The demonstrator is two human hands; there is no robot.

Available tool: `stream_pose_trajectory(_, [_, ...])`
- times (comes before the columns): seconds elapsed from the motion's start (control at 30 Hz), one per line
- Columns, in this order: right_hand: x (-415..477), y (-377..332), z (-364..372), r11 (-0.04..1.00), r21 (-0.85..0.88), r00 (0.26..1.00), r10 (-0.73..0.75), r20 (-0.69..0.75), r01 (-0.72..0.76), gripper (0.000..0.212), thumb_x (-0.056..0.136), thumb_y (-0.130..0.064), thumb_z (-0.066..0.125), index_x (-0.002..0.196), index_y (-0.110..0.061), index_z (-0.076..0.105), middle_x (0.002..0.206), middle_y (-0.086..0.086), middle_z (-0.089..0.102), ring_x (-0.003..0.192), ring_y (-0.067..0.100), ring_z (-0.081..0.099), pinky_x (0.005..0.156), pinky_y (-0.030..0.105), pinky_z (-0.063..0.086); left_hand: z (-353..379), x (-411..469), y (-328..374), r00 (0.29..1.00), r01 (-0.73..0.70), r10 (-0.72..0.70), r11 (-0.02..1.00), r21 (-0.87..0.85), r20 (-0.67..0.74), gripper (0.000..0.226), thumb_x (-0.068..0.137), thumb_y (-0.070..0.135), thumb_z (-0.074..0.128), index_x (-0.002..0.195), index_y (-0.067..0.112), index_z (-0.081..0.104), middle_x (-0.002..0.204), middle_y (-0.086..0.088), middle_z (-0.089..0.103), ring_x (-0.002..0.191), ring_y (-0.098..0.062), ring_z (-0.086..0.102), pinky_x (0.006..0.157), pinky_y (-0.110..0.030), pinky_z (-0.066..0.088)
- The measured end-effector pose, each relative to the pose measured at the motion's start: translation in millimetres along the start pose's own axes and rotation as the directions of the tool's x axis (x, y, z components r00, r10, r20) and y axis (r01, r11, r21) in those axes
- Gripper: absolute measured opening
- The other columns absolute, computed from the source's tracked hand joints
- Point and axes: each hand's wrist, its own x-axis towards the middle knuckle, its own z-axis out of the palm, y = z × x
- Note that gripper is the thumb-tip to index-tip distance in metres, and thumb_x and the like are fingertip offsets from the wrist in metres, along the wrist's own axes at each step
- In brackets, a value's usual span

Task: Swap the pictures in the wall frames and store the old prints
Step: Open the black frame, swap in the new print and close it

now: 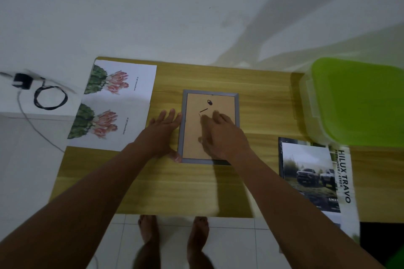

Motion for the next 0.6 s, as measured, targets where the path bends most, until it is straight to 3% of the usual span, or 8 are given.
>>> stream_pose_trajectory(0.07, [0.7, 8.7, 0.7, 0.999, 0.038, 0.995, -0.008, 0.099, 0.005, 0.077, 0.086, -0.056, 0.063, 0.145, -0.021, 0.028, 0.156, 0.014, 0.026, 0.144, 0.030, 0.026, 0.097, 0.046, 0.047, -0.4, 0.4, 0.1, 1.000, 0.002, -0.002, 1.000, -0.002, 0.001, 0.138, 0.058, 0.053, 0.085, 0.153, 0.024, -0.012, 0.160, -0.002, -0.017, 0.146, -0.027, -0.018, 0.118, -0.049, 0.000])
stream_pose_trajectory(0.17, [1.0, 14.2, 0.4, 0.998, 0.056, 0.990, -0.013, 0.139, 0.005, 0.087, 0.078, -0.063, 0.069, 0.142, -0.018, 0.031, 0.162, 0.009, 0.018, 0.148, 0.025, 0.019, 0.100, 0.050, 0.045, -0.5, -1.2, 0.5, 1.000, 0.008, -0.008, 1.000, -0.004, 0.012, 0.139, 0.057, 0.052, 0.085, 0.153, 0.024, -0.013, 0.160, -0.002, -0.018, 0.146, -0.027, -0.019, 0.118, -0.050, 0.000])
stream_pose_trajectory(0.3, [-2.3, 14.0, 0.6, 0.999, 0.046, 0.996, -0.032, 0.081, 0.028, 0.076, 0.082, -0.059, 0.067, 0.139, -0.017, 0.040, 0.154, 0.009, 0.031, 0.140, 0.027, 0.032, 0.100, 0.046, 0.046, 1.2, -3.2, 0.8, 0.999, 0.005, -0.003, 0.999, -0.041, 0.035, 0.141, 0.058, 0.052, 0.085, 0.151, 0.027, -0.018, 0.159, -0.001, -0.022, 0.145, -0.026, -0.023, 0.117, -0.051, -0.004])
stream_pose_trajectory(0.47, [17.3, 36.2, -6.7, 0.985, 0.160, 0.997, -0.070, -0.013, 0.071, 0.048, 0.095, -0.035, 0.056, 0.138, -0.015, 0.047, 0.142, 0.006, 0.049, 0.130, 0.029, 0.043, 0.097, 0.040, 0.045, 1.9, -0.3, -1.4, 0.998, -0.011, 0.012, 1.000, -0.018, 0.059, 0.141, 0.060, 0.059, 0.081, 0.148, 0.028, -0.025, 0.156, -0.001, -0.030, 0.141, -0.027, -0.030, 0.116, -0.053, -0.006])
stream_pose_trajectory(0.53, [33.0, 45.2, -14.0, 0.979, 0.197, 0.999, -0.038, -0.033, 0.044, 0.053, 0.095, -0.031, 0.059, 0.142, -0.015, 0.043, 0.147, 0.007, 0.044, 0.136, 0.029, 0.038, 0.101, 0.039, 0.042, 2.0, -0.4, -0.4, 0.998, -0.015, 0.016, 1.000, -0.014, 0.066, 0.140, 0.062, 0.057, 0.081, 0.147, 0.027, -0.026, 0.155, -0.002, -0.031, 0.141, -0.028, -0.031, 0.116, -0.053, -0.006])
stream_pose_trajectory(0.6, [47.8, 51.6, -23.0, 0.976, 0.216, 1.000, -0.003, 0.018, -0.001, 0.068, 0.093, -0.032, 0.064, 0.151, -0.017, 0.032, 0.160, 0.009, 0.027, 0.147, 0.027, 0.023, 0.113, 0.040, 0.032, 2.4, -0.7, 1.0, 0.997, -0.016, 0.016, 1.000, -0.006, 0.072, 0.140, 0.063, 0.056, 0.080, 0.147, 0.025, -0.027, 0.154, -0.002, -0.033, 0.140, -0.028, -0.032, 0.116, -0.053, -0.007])
